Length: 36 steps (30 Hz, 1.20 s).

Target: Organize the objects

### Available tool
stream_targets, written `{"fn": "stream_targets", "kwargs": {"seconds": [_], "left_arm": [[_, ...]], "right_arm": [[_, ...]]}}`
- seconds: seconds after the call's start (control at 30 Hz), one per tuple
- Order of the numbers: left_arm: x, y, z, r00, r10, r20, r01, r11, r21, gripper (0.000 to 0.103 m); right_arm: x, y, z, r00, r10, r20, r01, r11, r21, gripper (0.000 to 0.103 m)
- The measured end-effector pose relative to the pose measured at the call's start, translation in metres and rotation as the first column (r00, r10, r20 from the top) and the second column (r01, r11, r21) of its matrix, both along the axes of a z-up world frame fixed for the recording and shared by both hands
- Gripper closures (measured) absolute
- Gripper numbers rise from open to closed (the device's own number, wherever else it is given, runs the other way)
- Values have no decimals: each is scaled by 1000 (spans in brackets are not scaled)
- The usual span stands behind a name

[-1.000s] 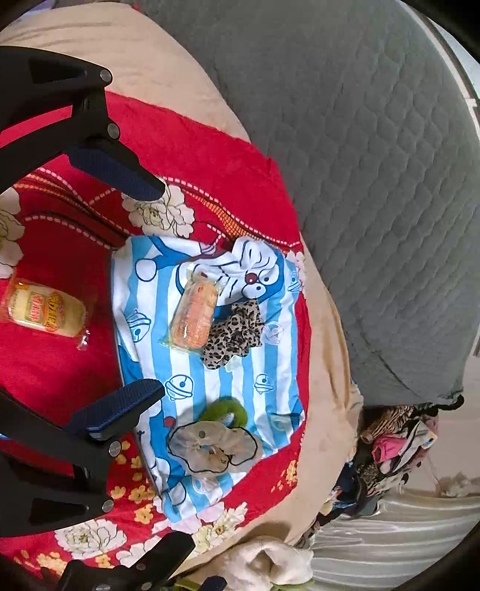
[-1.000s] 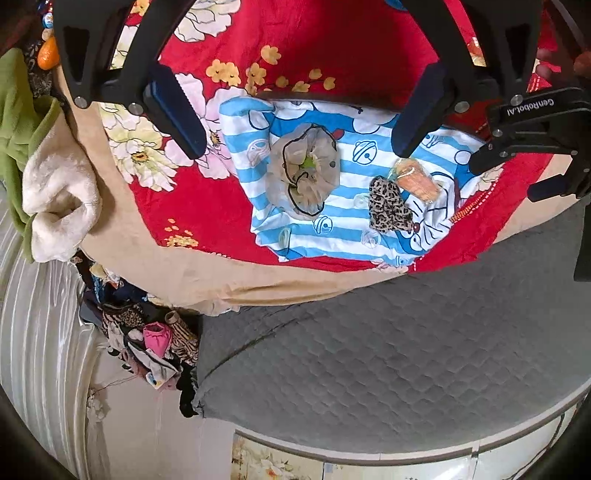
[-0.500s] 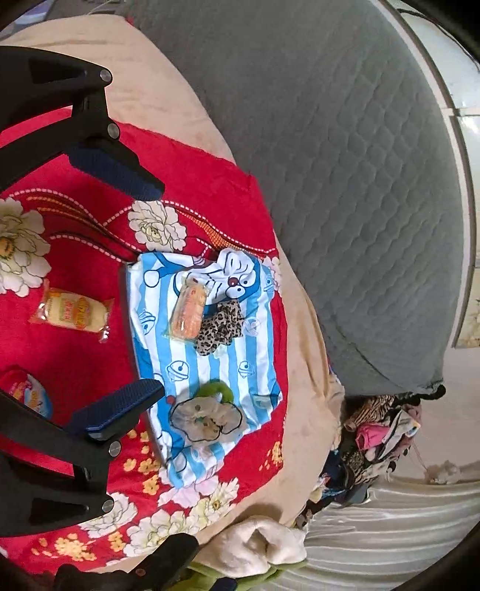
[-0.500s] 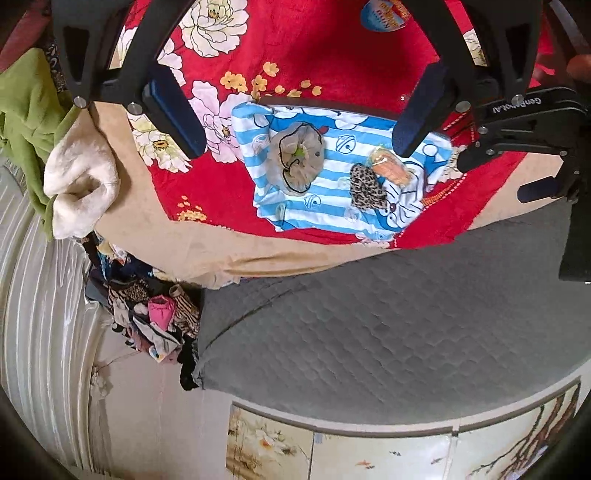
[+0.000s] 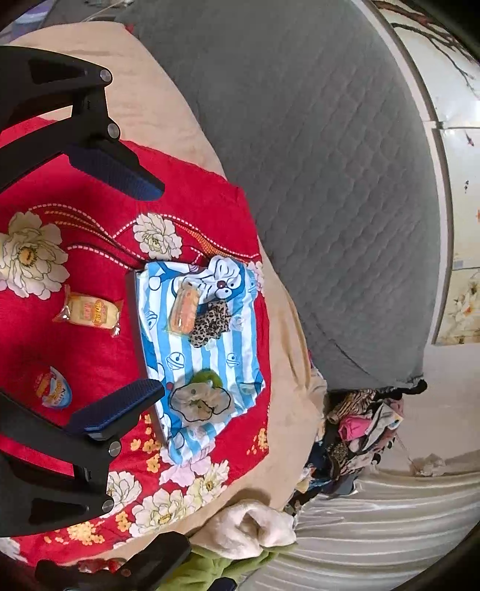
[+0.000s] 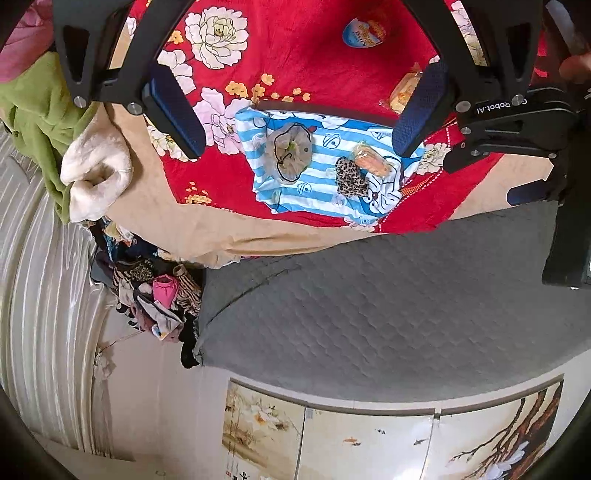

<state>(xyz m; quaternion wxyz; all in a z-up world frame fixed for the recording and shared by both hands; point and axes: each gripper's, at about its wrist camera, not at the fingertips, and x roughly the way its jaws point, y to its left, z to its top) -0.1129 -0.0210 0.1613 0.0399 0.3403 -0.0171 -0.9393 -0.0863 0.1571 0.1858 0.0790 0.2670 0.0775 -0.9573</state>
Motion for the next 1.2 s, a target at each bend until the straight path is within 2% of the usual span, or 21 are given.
{"fn": "stream_targets", "kwargs": {"seconds": [0.6,1.2], "left_arm": [[38,-4,20,999,-24,-40,24,1000,12,6],[62,-8,18,998,-35,-51,35,999,3,6]], "right_arm": [[47,-9,32,998,9,-56,-9,1000,-7,1],[69,-17,20,999,20,-47,-21,1000,-13,1]]}}
